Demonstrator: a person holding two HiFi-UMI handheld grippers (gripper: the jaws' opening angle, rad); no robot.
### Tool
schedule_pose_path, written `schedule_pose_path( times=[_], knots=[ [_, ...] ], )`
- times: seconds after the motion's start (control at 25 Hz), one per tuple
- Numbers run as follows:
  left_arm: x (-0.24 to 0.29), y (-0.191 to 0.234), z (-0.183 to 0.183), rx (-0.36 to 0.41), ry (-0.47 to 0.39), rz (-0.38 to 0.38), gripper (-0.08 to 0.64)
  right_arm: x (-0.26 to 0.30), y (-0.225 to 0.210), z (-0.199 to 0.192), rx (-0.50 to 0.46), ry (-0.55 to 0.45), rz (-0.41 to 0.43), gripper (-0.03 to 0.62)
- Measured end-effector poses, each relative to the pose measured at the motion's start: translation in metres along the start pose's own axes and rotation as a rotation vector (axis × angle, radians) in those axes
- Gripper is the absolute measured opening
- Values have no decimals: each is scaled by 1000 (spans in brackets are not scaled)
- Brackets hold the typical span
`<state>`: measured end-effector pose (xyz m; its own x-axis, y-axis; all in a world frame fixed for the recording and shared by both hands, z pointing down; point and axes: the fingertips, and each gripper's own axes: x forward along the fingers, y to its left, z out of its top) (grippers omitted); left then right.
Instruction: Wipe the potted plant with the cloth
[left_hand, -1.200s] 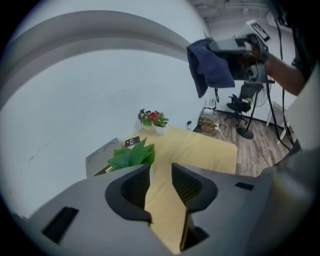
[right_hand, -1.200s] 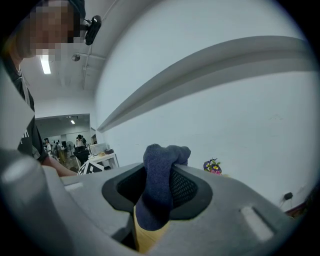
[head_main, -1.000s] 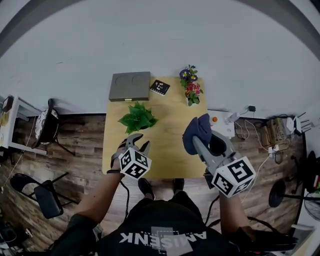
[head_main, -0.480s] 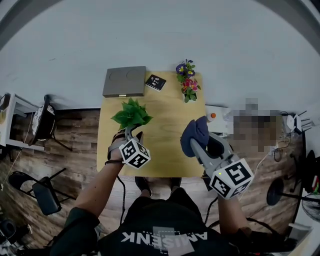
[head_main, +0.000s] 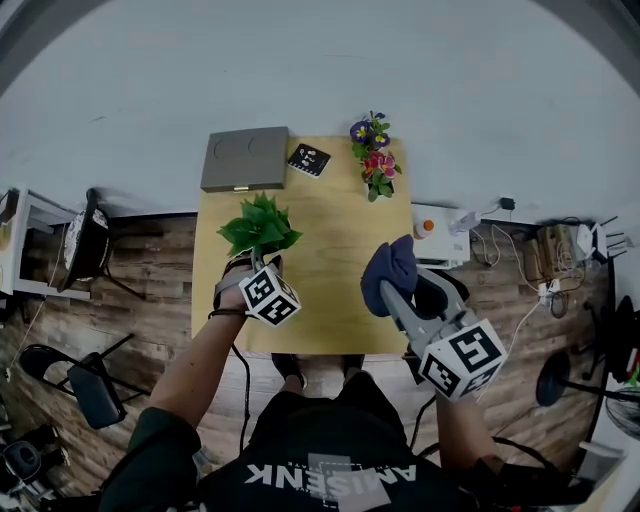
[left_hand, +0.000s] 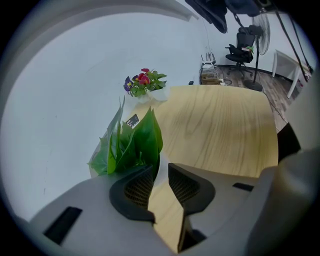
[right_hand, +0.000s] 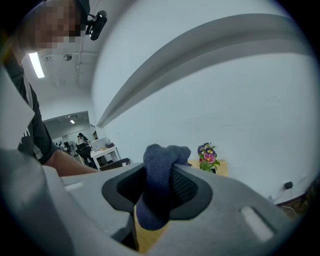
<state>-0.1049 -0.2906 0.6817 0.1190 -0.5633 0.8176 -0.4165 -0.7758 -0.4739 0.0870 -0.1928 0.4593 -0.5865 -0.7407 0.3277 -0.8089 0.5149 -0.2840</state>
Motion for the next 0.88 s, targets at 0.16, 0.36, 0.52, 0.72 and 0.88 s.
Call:
schedule_pose_path(
  times=[0.16,0.36,0.52,0.72,0.88],
  knots=[
    [5,-1,1,36,19,-26,80,1,-1,-2,-5,3,9,130],
    [10,-1,1,76,31,-56,63,2,-3,-4,3,2,-4,130],
    [10,-2,0,70,31,-79,55,2,-4,-7,11,3,-13,130],
    [8,0,1,65,25,-97,41,1,-1,-8,16,-3,-21,130],
    [-2,1,8,24,-8,-138,35,-1,0,-4,12,-17,-30,130]
  ],
)
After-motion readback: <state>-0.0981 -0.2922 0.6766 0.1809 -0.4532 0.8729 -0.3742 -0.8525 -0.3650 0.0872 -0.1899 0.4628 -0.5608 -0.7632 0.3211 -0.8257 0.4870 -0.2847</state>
